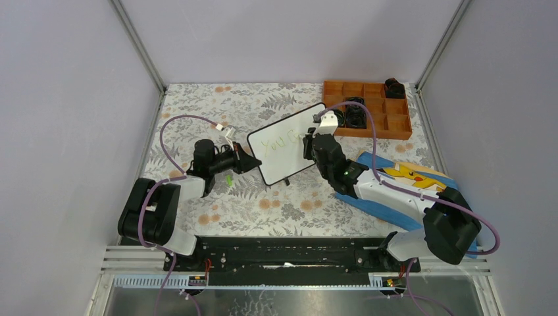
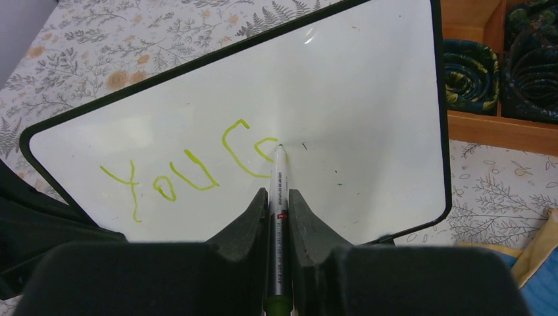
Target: Write a sentence on the whiteboard
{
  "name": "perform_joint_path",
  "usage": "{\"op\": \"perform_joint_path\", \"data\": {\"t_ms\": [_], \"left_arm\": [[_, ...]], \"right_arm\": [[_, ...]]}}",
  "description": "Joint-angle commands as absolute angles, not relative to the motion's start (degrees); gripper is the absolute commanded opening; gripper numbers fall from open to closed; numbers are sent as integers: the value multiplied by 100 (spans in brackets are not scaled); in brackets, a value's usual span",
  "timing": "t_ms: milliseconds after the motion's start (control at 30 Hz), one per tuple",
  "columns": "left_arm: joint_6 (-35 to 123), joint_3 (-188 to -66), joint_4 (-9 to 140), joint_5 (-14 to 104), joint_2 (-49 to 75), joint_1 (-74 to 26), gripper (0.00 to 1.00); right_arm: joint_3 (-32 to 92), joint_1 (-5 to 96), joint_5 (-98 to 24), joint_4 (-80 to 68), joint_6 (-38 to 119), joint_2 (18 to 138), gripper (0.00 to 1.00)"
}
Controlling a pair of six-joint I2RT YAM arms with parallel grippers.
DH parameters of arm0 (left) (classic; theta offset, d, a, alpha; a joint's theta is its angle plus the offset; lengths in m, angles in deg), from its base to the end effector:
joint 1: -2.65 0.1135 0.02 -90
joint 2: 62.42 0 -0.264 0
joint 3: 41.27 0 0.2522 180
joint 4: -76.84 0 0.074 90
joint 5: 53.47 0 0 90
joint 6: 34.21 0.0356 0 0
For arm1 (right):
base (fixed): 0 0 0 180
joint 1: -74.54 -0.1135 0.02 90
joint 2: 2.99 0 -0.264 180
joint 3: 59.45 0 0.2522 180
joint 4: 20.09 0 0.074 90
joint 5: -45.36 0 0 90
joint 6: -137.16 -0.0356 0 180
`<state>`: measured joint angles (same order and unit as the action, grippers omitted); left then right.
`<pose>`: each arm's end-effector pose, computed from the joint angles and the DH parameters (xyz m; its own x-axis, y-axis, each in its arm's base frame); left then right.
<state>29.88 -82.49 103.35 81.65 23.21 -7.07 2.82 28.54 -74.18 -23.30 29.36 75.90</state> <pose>0.2662 -0.0712 0.1698 -0.6150 -0.2075 -0.7608 0.5726 0.5459 -0.6117 0.2300 0.2129 0.2761 -0.2429 0.1314 -0.9611 -0.2294 0.9549 0.1885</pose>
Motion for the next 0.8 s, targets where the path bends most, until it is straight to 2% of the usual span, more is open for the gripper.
{"op": "perform_joint_path", "data": {"t_ms": [0,767], "left_arm": [[3224,-8268,9938,7853,2350,-718,0],[3249,-8271,9912,7825,2328,-736,0]], "right_arm": [[589,2903,-7548,-2553,2984,7641,0],[138,2907,-7590,-2433,2885,7495,0]]}}
